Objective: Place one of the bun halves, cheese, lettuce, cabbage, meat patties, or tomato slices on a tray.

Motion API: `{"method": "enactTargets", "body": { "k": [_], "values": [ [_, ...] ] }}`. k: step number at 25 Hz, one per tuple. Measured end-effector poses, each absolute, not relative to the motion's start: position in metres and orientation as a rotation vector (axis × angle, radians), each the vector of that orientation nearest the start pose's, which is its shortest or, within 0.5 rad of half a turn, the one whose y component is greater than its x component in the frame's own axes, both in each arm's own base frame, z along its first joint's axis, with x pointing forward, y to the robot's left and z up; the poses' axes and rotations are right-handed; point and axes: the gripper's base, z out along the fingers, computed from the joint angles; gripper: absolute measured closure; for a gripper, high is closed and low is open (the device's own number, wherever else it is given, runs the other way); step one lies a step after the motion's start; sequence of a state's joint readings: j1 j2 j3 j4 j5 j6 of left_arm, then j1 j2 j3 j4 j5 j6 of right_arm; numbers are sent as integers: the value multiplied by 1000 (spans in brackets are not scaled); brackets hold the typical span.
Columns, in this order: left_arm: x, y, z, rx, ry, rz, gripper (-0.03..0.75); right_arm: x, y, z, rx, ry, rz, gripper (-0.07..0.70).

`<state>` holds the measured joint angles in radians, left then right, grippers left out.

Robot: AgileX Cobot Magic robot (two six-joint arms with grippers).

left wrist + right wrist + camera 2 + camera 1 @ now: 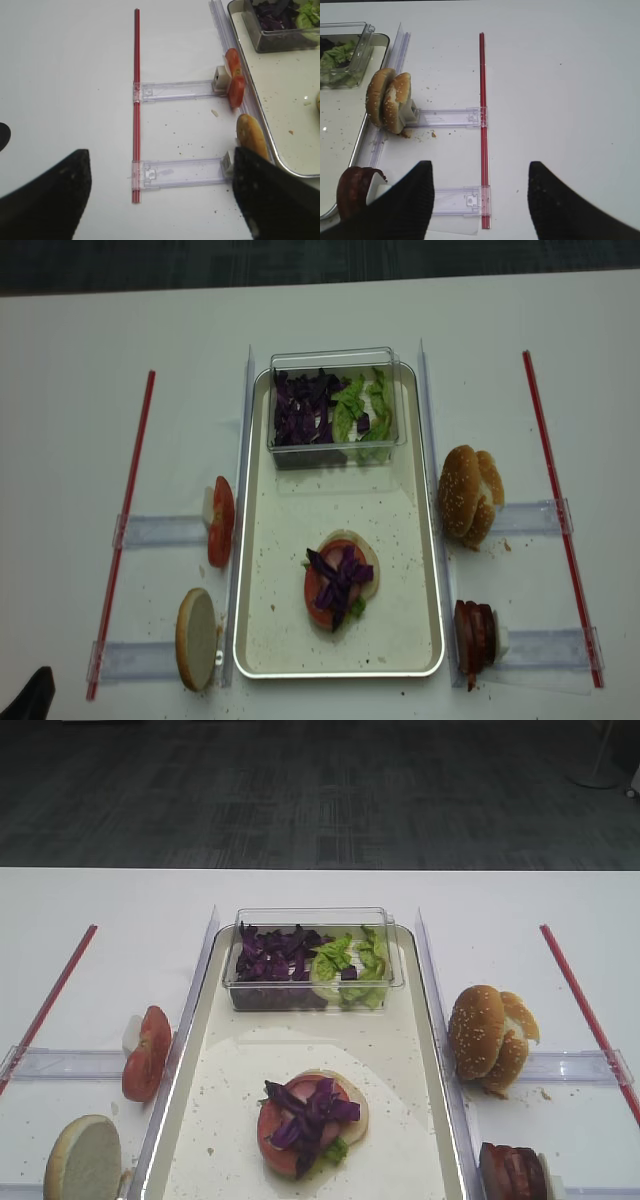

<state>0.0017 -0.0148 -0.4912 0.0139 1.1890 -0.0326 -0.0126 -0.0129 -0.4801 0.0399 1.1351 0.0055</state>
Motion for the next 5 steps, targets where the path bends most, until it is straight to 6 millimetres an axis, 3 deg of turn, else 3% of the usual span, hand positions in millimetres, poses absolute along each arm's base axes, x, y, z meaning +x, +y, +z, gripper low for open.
{"method": "enactTargets", "body": {
  "k": [5],
  "values": [
    [-12, 1, 265, -39, 2166, -1, 181, -8, 3, 266, 10, 2125, 41, 186]
  ]
}}
